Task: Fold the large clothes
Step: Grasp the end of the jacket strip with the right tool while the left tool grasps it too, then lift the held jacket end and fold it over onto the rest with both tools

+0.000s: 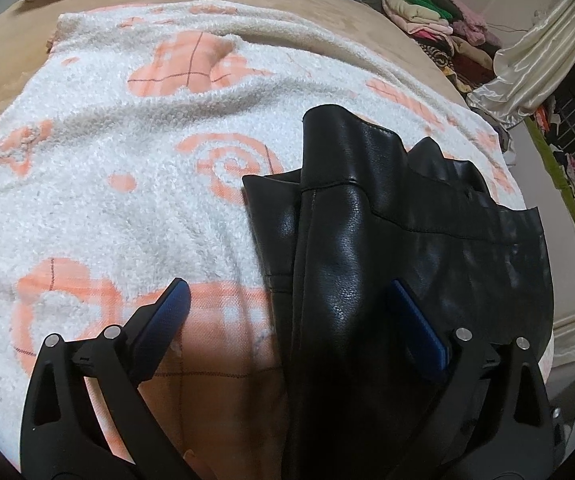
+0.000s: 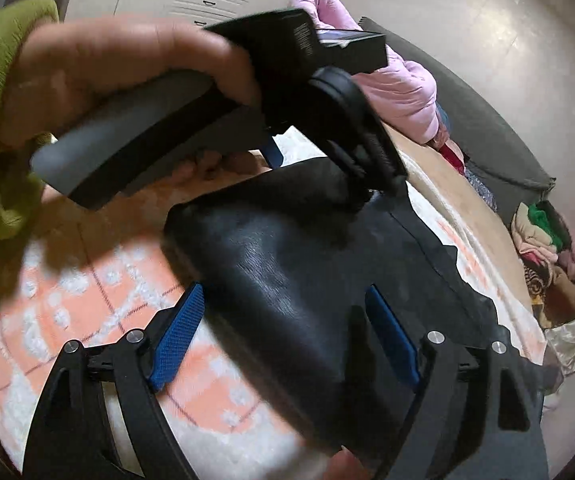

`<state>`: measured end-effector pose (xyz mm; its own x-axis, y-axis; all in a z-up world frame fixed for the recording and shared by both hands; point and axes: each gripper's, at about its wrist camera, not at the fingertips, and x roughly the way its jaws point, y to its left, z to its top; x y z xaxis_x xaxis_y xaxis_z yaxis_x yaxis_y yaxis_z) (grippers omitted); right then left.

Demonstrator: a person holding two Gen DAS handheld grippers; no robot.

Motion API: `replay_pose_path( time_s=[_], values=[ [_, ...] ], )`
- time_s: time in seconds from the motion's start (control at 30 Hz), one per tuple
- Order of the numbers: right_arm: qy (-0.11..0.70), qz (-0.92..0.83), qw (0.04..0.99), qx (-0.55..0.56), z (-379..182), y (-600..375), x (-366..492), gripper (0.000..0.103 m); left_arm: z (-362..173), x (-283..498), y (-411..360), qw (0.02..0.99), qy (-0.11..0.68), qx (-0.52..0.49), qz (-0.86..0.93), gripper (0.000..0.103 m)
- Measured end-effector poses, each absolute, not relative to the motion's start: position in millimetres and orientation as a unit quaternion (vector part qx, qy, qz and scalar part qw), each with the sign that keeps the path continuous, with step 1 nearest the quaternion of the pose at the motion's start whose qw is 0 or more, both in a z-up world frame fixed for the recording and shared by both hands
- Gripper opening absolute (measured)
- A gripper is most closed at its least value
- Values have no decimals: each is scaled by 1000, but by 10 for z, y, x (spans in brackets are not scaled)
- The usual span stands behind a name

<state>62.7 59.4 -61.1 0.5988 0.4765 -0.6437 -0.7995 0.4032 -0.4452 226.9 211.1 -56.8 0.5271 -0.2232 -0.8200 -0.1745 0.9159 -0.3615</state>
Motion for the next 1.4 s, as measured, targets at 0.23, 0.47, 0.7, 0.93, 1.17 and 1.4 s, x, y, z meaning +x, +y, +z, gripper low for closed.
replay_pose_path(
  time_s=[0.23,0.47,0.7,0.93,1.17,1.4],
  values=[
    [140,382,801,-439,-707,727,404,41,-596,2285,2174,845,485,-224,-22,93],
    [135,387,836,-363,-415,583,434,18,-541,2220,2199,833,475,-281,-53,73],
    [155,411,854,-280,-100,290,564,17,-252,2089,2012,833,427,-342,-85,45],
    [140,412,877,-204,335,-265,563,15,407,2015,1434,873,386,-289,-76,43],
    [129,379,908,-121,733,-1099,741,14,964,2151,580,902,364,-214,-91,53],
    [146,337,927,-72,729,-1865,892,12,1079,2365,-309,913,358,-161,-110,59]
  ],
)
